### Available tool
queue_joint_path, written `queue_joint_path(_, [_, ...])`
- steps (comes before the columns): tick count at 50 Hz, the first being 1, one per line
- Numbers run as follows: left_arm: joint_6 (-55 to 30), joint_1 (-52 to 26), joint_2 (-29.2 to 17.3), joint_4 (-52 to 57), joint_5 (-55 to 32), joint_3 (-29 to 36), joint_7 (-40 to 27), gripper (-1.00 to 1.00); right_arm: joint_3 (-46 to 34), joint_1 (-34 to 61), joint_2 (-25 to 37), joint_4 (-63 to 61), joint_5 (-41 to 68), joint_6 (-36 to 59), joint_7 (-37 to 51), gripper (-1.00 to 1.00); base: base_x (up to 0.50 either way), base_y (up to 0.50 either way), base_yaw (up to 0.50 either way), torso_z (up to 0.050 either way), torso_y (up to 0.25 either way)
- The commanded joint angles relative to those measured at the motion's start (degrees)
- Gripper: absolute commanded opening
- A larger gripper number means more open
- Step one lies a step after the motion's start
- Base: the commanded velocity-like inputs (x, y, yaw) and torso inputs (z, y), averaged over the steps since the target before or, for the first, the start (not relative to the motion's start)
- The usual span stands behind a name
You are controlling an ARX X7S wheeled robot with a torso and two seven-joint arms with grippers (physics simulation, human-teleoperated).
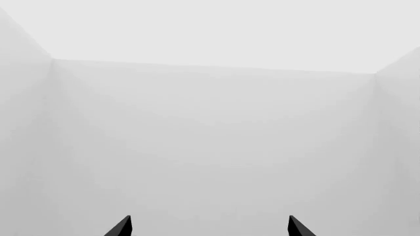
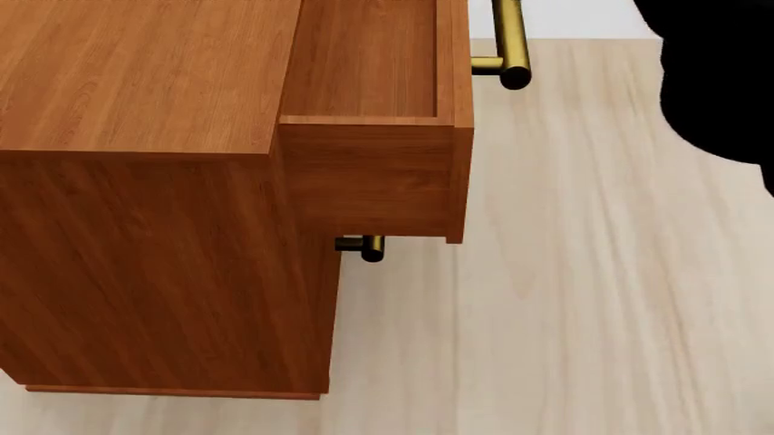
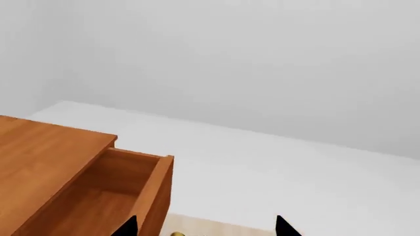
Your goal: Close the bottom drawer of the cabinet and open the top drawer.
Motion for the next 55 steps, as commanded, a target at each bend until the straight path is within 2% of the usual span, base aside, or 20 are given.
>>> queue_joint_path(1, [0.25, 0.23, -0.17, 0.08, -0.06, 0.11, -0.04, 1.0, -5.14, 7.38, -2.08, 3.0, -2.67, 5.68, -4.92, 1.0, 0.0, 0.0, 0.0, 0.0, 0.0])
queue_joint_path(19, [0.91, 0.56, -0.21, -0.28, 0.07, 0.36, -0.01, 1.0, -12.14, 13.64, -7.39, 11.38, -8.43, 7.42, -13.31, 1.0, 0.0, 0.0, 0.0, 0.0, 0.0])
queue_joint_path(55, [2.17, 1.08, -1.08, -1.19, 0.14, -0.06, 0.22, 1.0, -22.16, 14.76, -17.37, 26.8, -17.46, 2.22, -25.68, 1.0, 0.0, 0.0, 0.0, 0.0, 0.0])
